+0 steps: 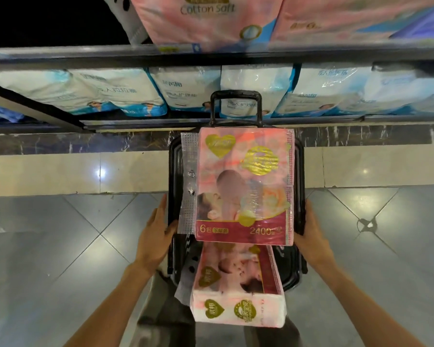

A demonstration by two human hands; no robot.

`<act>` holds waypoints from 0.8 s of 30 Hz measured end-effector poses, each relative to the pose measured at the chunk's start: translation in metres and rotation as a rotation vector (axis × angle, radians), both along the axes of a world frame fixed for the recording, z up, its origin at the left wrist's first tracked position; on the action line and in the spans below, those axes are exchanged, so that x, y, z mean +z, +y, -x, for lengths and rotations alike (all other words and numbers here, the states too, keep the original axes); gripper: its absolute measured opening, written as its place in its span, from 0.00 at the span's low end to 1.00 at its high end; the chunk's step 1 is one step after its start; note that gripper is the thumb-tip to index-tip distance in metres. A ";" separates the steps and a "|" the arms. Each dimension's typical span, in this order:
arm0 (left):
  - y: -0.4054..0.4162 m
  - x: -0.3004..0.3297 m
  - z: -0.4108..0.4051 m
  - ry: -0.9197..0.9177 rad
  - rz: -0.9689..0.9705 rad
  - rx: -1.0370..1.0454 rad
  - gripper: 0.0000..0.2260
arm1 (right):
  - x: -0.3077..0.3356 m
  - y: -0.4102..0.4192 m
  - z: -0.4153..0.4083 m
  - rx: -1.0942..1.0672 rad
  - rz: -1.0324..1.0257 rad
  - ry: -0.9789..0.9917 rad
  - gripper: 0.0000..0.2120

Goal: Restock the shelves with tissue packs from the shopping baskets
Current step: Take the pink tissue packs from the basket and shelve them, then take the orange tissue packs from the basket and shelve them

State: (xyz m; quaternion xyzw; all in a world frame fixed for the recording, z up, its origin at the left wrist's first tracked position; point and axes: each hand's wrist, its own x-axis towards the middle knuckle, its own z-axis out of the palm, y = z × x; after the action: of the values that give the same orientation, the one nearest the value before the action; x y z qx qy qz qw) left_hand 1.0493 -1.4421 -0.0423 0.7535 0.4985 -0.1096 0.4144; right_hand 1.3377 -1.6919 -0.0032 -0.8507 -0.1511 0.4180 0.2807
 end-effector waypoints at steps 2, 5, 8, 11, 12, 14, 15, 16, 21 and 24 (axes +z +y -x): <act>0.002 0.015 0.007 0.046 -0.079 -0.055 0.32 | 0.014 -0.008 -0.001 0.124 0.108 -0.043 0.48; 0.003 0.043 0.017 0.134 -0.154 -0.100 0.31 | 0.038 -0.017 -0.006 0.355 0.277 -0.115 0.50; -0.003 0.082 0.026 0.125 -0.275 -0.198 0.29 | 0.071 -0.021 -0.011 0.583 0.365 -0.257 0.49; -0.010 0.127 0.028 0.146 -0.344 -0.246 0.29 | 0.110 -0.023 -0.016 0.718 0.356 -0.356 0.50; -0.012 0.140 0.029 0.149 -0.368 -0.241 0.29 | 0.124 -0.022 -0.017 0.762 0.344 -0.395 0.50; -0.018 0.174 0.027 0.132 -0.397 -0.224 0.30 | 0.157 -0.015 -0.018 0.872 0.338 -0.443 0.50; -0.023 0.192 0.027 0.136 -0.401 -0.216 0.31 | 0.174 -0.011 -0.016 0.915 0.332 -0.456 0.49; -0.028 0.211 0.025 0.152 -0.404 -0.214 0.30 | 0.192 -0.005 -0.014 0.942 0.325 -0.454 0.48; -0.056 0.307 0.033 0.153 -0.470 -0.239 0.30 | 0.274 0.026 0.010 1.063 0.262 -0.486 0.48; -0.068 0.347 0.053 0.186 -0.455 -0.226 0.31 | 0.321 0.045 0.035 1.141 0.223 -0.544 0.48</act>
State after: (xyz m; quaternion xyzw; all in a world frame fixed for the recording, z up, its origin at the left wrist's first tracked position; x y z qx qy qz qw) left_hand 0.9959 -1.5099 0.3049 0.8649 0.4589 -0.1089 0.1721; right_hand 1.3023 -1.6468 0.3179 -0.7362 -0.6015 0.2840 -0.1245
